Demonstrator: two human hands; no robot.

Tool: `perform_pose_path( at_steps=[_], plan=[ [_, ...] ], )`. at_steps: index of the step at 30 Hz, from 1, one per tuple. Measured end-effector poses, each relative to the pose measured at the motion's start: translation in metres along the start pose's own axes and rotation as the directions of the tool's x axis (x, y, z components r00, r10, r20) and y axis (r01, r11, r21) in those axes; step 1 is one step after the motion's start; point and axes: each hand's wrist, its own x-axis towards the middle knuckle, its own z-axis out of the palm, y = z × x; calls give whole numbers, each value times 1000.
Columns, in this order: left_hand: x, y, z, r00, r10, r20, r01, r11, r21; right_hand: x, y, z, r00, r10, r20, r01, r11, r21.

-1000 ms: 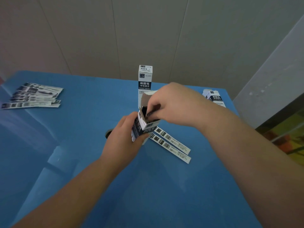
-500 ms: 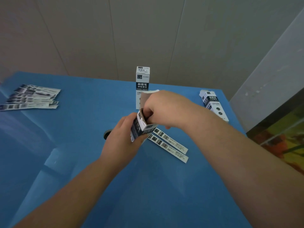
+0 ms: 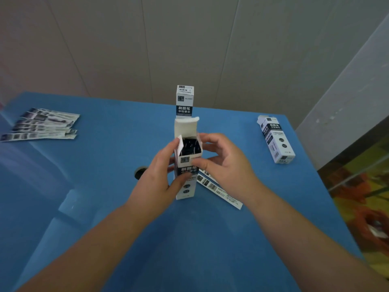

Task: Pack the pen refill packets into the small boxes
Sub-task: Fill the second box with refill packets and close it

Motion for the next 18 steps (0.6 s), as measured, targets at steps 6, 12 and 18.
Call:
perform_pose_path(
  at_steps=[6,12,18],
  plan=[
    [2,3,1,996,92,-11,-91,995,39,-2,-4,0,988,-142,-54,140,989,-47],
    [8,8,0,993,118,-9,-117,989,93,5,-10,2,995,-4,-98,14,995,101],
    [12,15,-4,988,121,-96,-115,991,72,14,-15,-4,996,76,-35,-73,993,88]
  ],
)
